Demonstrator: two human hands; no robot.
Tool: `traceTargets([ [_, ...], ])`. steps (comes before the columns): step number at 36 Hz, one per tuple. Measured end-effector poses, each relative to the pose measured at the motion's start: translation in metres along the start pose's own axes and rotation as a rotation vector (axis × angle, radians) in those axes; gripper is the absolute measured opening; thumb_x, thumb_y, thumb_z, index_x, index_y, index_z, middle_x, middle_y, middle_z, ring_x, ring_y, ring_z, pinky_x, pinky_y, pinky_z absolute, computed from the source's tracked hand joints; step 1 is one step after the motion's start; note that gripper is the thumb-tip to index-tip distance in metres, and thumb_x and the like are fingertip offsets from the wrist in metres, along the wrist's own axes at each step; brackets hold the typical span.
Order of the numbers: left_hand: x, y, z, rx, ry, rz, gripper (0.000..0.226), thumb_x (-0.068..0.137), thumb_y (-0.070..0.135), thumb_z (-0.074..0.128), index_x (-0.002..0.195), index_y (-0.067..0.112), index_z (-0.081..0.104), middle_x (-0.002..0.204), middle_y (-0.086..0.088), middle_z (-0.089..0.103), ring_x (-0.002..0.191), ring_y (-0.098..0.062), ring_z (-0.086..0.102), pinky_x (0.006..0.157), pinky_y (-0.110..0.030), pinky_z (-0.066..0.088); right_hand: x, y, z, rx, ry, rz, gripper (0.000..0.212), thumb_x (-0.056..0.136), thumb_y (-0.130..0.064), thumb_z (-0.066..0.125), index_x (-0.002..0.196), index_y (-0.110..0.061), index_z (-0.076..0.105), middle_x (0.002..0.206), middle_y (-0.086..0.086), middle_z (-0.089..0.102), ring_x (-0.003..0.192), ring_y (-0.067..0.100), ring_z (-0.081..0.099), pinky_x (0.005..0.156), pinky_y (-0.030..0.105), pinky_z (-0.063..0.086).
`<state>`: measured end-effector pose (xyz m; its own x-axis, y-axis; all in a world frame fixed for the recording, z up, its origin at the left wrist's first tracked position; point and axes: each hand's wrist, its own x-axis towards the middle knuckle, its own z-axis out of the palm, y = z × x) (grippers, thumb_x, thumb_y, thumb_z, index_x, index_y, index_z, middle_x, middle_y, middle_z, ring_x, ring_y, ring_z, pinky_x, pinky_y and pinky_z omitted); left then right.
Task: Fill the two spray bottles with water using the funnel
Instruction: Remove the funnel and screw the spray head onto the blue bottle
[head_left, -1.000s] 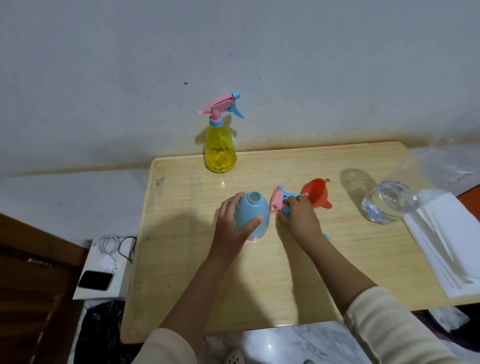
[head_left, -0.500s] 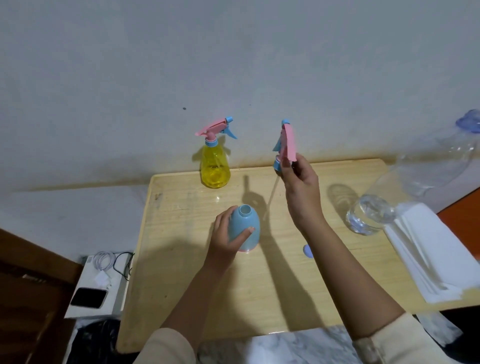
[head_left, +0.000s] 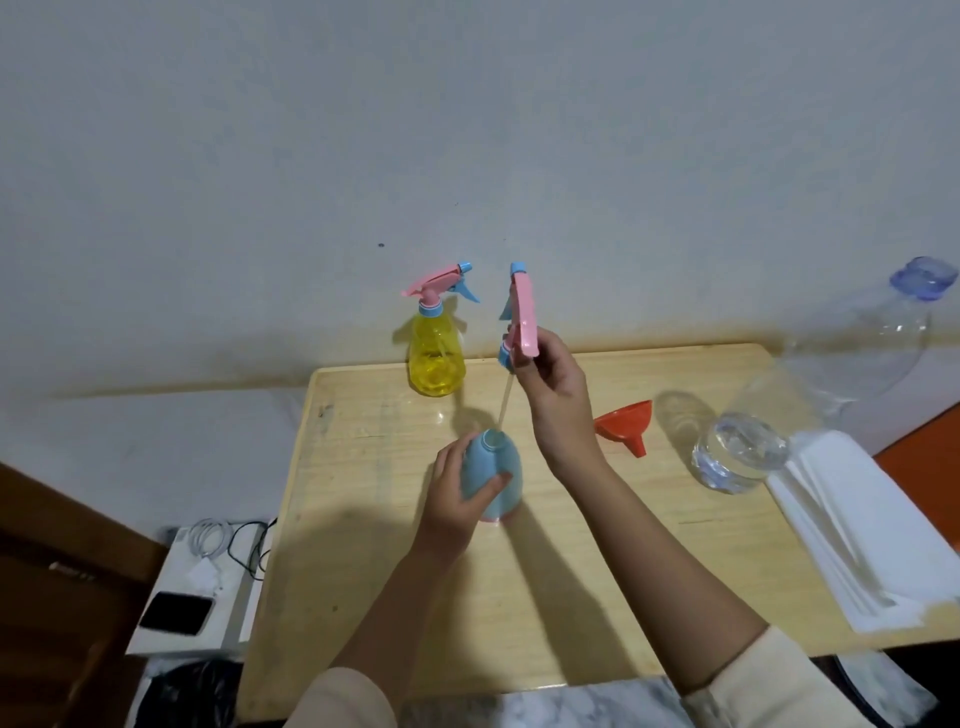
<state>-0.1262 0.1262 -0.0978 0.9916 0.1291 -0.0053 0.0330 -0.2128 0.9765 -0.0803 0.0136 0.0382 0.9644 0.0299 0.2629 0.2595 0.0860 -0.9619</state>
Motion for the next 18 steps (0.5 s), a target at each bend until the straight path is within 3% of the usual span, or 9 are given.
traceTargets([
  [3,0.0,0.0,0.002,0.031,0.028,0.029,0.065,0.068,0.057,0.063,0.127,0.038,0.044,0.124,0.02,0.046,0.122,-0.007,0.046,0.097,-0.017,0.04,-0.012,0.027,-0.002,-0.064,-0.013,0.068,0.018,0.088,-0.007,0.059,0.106,-0.008,0.059,0.098,-0.001,0.063,0.101,0.023,0.06,0.094,0.04,0.049],
  [6,0.0,-0.004,0.006,0.085,0.044,0.071,0.072,0.071,0.054,0.062,0.135,0.025,0.044,0.126,0.011,0.047,0.123,-0.011,0.046,0.105,-0.034,0.041,-0.025,0.05,-0.004,-0.105,-0.048,0.149,0.018,0.086,-0.002,0.061,0.104,-0.008,0.059,0.099,-0.003,0.065,0.1,0.021,0.062,0.095,0.046,0.049],
  [10,0.004,-0.02,0.011,0.275,0.011,0.157,0.098,0.065,0.053,0.069,0.144,0.007,0.033,0.137,-0.007,0.046,0.127,-0.022,0.046,0.105,-0.04,0.041,-0.036,0.067,-0.008,-0.206,-0.097,0.179,0.02,0.086,-0.015,0.064,0.105,-0.014,0.061,0.103,0.0,0.067,0.102,0.015,0.062,0.095,0.036,0.048],
  [13,0.011,-0.032,0.012,0.262,-0.048,0.113,0.113,0.057,0.058,0.079,0.146,0.01,0.027,0.143,-0.004,0.04,0.133,-0.019,0.041,0.108,-0.042,0.04,-0.038,0.072,-0.012,-0.245,-0.133,0.187,0.018,0.09,-0.014,0.06,0.108,-0.015,0.061,0.107,-0.002,0.067,0.105,0.009,0.06,0.093,0.024,0.047],
  [18,0.017,-0.033,0.008,0.245,-0.096,0.09,0.105,0.058,0.049,0.077,0.145,0.016,0.029,0.141,-0.002,0.044,0.128,-0.016,0.045,0.104,-0.043,0.043,-0.038,0.068,-0.016,-0.268,-0.204,0.17,0.019,0.093,-0.027,0.052,0.111,-0.028,0.059,0.113,-0.007,0.065,0.108,0.003,0.058,0.087,0.013,0.045],
])
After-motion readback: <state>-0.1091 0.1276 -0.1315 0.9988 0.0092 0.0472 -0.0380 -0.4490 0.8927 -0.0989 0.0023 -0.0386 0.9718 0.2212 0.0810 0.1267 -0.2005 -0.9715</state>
